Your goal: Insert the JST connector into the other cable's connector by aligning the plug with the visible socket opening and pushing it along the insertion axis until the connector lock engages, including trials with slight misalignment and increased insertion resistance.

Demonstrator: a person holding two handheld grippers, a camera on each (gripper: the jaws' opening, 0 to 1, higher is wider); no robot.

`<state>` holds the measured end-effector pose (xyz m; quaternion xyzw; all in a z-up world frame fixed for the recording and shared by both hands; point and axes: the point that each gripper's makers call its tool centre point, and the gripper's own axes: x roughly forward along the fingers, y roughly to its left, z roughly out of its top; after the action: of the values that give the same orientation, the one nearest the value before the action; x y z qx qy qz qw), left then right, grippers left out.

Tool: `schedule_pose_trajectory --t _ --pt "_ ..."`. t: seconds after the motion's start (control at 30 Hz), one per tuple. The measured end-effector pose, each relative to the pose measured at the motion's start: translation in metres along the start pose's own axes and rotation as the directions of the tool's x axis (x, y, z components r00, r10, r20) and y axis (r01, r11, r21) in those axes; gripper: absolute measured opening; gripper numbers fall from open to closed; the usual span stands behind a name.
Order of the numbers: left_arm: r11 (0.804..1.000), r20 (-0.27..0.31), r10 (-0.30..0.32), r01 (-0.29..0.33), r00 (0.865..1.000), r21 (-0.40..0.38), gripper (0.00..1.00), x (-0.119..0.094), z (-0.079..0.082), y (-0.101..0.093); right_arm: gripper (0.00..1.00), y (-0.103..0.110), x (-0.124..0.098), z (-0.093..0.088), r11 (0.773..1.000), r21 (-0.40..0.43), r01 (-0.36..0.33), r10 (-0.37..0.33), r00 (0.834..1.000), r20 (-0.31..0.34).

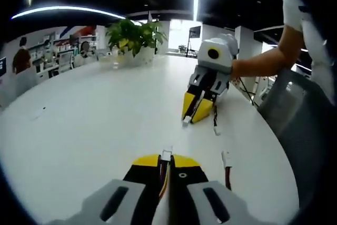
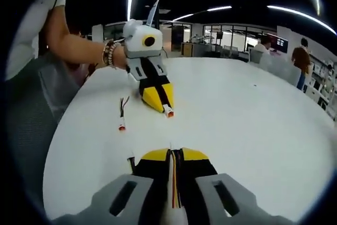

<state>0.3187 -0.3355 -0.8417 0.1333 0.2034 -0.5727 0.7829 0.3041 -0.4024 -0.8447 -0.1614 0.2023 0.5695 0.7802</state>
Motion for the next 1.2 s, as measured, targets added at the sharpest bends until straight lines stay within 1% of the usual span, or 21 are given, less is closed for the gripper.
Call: schedule_pose_trajectory --t 0.07,0.17,0.23,0.3,0.43,0.6,0.7,0.87,1.2 --pt "1.0 -0.023 -0.011 0.012 1.0 0.028 0.01 -0.002 -0.002 -0.003 0.04 0.002 0.0 0.003 1.0 -0.022 -0.01 0.01 1.0 -0.007" --pt "0.999 -0.035 -0.016 0.018 0.999 0.05 0.01 -0.004 0.0 -0.005 0.04 -0.001 -0.001 0.004 0.999 -0.037 -0.02 0.019 1.0 -0.014" --pt "0.997 -0.039 -0.028 0.031 0.999 0.072 0.01 -0.005 0.002 -0.009 0.04 0.001 -0.001 0.012 0.998 -0.056 -0.032 0.031 0.999 -0.017" --pt "0.993 -0.04 -0.051 0.055 0.998 0.105 0.01 -0.007 0.008 -0.016 0.04 0.004 0.0 0.019 0.996 -0.079 -0.045 0.044 0.999 -0.024" --pt "0.985 -0.044 -0.075 0.081 0.996 0.155 0.01 -0.01 0.019 -0.026 0.04 0.01 0.003 0.028 0.99 -0.121 -0.077 0.072 0.996 -0.046" --pt "0.978 -0.049 -0.07 0.079 0.996 0.192 0.01 -0.013 0.026 -0.028 0.04 0.018 0.006 0.034 0.984 -0.15 -0.097 0.088 0.994 -0.065" --pt "0.977 -0.039 -0.071 0.078 0.997 0.197 0.01 -0.014 0.031 -0.029 0.04 0.021 0.007 0.036 0.981 -0.164 -0.103 0.093 0.993 -0.07" --pt "0.971 -0.065 -0.075 0.088 0.995 0.221 0.01 -0.011 0.027 -0.031 0.04 0.023 0.008 0.04 0.98 -0.174 -0.101 0.09 0.994 -0.069" --pt "0.97 -0.06 -0.081 0.093 0.995 0.223 0.01 -0.007 0.03 -0.03 0.04 0.026 0.009 0.041 0.981 -0.167 -0.103 0.094 0.994 -0.058"
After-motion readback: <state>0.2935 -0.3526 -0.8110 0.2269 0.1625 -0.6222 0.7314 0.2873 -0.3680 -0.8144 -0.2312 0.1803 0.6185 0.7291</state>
